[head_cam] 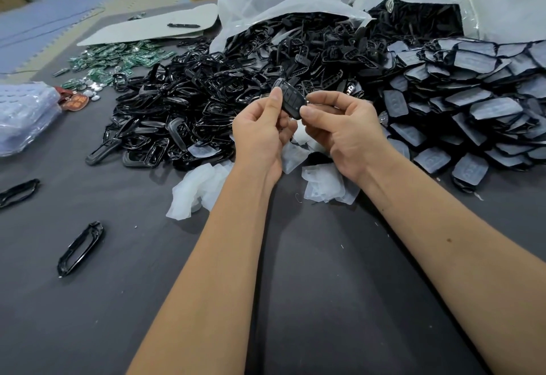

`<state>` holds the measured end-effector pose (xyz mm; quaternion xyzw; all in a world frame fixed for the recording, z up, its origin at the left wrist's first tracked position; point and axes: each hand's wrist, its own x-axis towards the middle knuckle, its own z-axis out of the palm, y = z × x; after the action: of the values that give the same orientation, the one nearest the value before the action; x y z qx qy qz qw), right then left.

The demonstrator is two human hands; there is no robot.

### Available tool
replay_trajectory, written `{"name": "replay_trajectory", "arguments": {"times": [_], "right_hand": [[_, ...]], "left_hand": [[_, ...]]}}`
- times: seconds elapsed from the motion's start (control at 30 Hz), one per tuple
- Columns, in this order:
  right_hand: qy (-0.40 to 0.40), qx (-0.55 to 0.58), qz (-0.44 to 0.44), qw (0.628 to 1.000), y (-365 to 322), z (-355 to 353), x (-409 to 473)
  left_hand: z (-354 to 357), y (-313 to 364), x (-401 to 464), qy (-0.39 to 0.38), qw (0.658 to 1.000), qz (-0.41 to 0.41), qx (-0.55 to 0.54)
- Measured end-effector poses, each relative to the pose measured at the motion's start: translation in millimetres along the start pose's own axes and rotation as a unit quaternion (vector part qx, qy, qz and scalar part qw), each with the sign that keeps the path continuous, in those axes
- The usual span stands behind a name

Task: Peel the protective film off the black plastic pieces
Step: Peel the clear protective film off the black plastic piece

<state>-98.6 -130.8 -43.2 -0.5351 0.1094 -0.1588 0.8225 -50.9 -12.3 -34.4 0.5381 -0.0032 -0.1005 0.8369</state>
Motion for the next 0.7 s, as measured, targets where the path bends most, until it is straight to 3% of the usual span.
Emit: {"name": "replay_trajectory", "arguments": {"times": [0.23, 0.37, 0.57, 0.7], "right_hand": [[-0.026, 0.081, -0.002, 0.996, -11.6, -3.6, 0.4], [-0.027, 0.092, -0.034, 0.995, -14.8, 3.4, -2.6], [0.069, 0.014, -0.039, 0.997, -13.3, 1.8, -1.9], [0.043, -0.022, -0.047, 0.998, -10.7, 1.5, -1.5]], "left_hand": [[-1.2, -0.8, 0.0, -0.09, 0.995, -0.03, -0.034], [2.3, -6.9, -5.0, -0.079, 0.996, -0.01, 0.033], [-1.0, -3.0, -0.6, -0.056, 0.998, -0.008, -0.031], [-3.3, -3.3, 0.5, -0.041, 0.999, 0.007, -0.005]]}}
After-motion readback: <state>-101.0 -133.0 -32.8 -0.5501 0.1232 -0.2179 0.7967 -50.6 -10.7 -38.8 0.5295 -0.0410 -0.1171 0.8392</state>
